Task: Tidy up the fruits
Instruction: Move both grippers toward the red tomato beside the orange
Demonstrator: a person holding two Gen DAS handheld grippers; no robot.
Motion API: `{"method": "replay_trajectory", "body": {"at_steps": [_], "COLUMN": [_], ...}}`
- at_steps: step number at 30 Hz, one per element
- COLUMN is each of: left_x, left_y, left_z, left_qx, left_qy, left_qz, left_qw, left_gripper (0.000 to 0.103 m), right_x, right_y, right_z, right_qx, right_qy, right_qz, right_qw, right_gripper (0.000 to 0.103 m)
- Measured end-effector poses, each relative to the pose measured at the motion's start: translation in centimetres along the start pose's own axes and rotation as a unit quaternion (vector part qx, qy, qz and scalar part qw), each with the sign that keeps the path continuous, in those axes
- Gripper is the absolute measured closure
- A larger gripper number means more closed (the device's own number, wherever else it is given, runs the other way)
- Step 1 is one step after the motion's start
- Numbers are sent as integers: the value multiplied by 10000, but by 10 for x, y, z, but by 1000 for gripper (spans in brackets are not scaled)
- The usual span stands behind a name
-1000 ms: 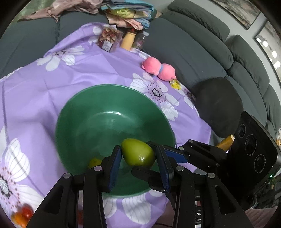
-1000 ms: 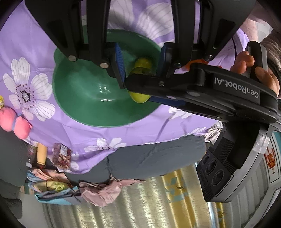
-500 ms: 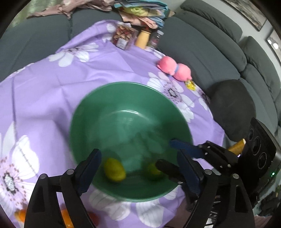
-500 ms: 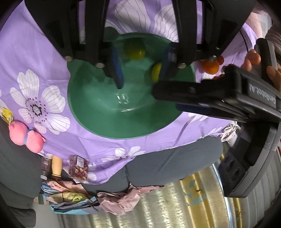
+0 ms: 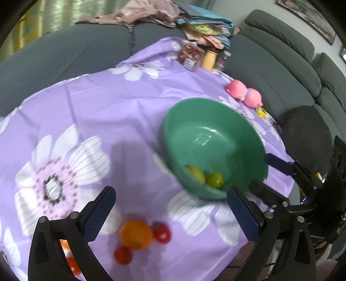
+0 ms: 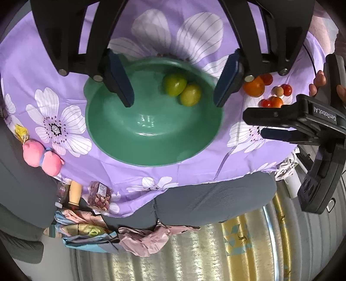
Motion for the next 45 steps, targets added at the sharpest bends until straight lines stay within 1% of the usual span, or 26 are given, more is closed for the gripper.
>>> {"method": "replay_trajectory", "body": {"at_steps": [3, 10, 20, 24, 27, 34, 40, 45], "left_x": [-13, -46, -90, -103, -107, -117, -129, -141], "left_y": [-10, -26, -39, -43, -47, -56, -54, -55], "left_z": [10, 41, 74, 80, 83, 91, 96, 102], "left_qx": [151, 340, 391, 425, 500, 684, 690, 605], "left_qy": [-77, -559, -1062, -1139, -1101, -1075, -1073, -1124], "left_qz": [-50, -21, 38, 51, 48, 6, 101, 118], "left_qw": [9998, 9979, 9936, 9926, 9926, 9918, 9918, 9918], "left_gripper": [1, 1, 1, 1, 1, 1, 1, 1], "right_x": [-2, -6, -12, -15, -17, -22, -26, -31], "right_y": [-4, -6, -3, 2, 3, 9, 14, 18], "right_z": [15, 53, 98, 112, 121, 133, 132, 128], "right_qx": [47, 288, 528, 608, 666, 723, 732, 681], "right_qy": [-171, -538, -943, -1077, -1156, -1249, -1202, -1179], "right_qz": [39, 164, 416, 537, 590, 731, 849, 1029], "right_qw": [9998, 9980, 9933, 9909, 9893, 9868, 9864, 9853], "right_gripper": [25, 25, 25, 25, 25, 25, 25, 25]}}
Point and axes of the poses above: each gripper's, at about its wrist camera, not at the fingertips, and y roughly the way its jaws point, z to its left, x to its top, the point moved 1 cm from there along y, roughly the way its jaws point, and after that the axes turned 2 degrees about y, right-handed, at the moved point
